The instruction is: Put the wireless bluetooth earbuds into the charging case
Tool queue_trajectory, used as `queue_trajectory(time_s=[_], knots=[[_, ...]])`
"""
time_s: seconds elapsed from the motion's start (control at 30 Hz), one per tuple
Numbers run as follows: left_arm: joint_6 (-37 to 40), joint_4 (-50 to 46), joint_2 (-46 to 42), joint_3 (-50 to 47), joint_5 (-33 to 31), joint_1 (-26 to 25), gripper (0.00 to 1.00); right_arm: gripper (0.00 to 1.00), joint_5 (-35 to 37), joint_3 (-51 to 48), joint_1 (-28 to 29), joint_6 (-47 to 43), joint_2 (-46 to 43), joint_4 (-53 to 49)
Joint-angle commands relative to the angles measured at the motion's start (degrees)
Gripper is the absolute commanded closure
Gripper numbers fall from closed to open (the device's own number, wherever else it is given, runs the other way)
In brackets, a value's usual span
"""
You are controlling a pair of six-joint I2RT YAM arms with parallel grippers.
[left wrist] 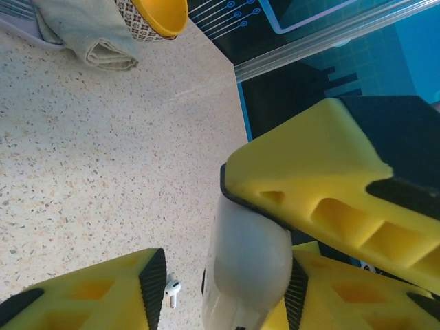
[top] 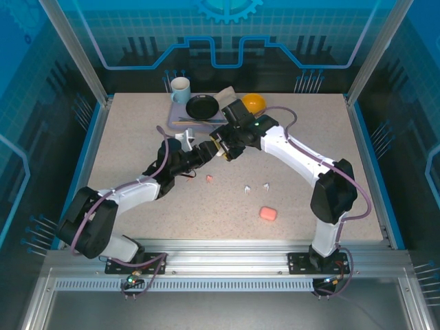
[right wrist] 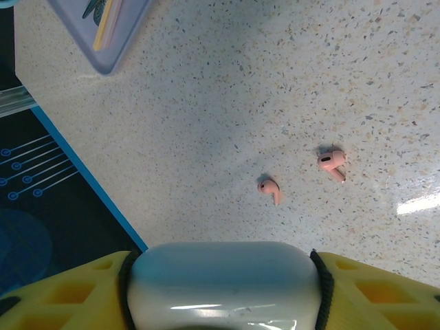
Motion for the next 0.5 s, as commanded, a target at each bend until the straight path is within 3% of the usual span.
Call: queue_trajectory(time_s=[0.0, 0.47], knots=[[1.34, 1.81, 0.73, 1.87, -0.95, -0.48, 0.52, 0.40, -1.33, 1.69, 0.61, 0.74, 1.04, 0.95], [1.96, 1.18, 0.42, 1.93, -1.04, -0.54, 0.67, 0.40, -1.46, 1.43, 1.08, 1.00, 1.22, 1.58]])
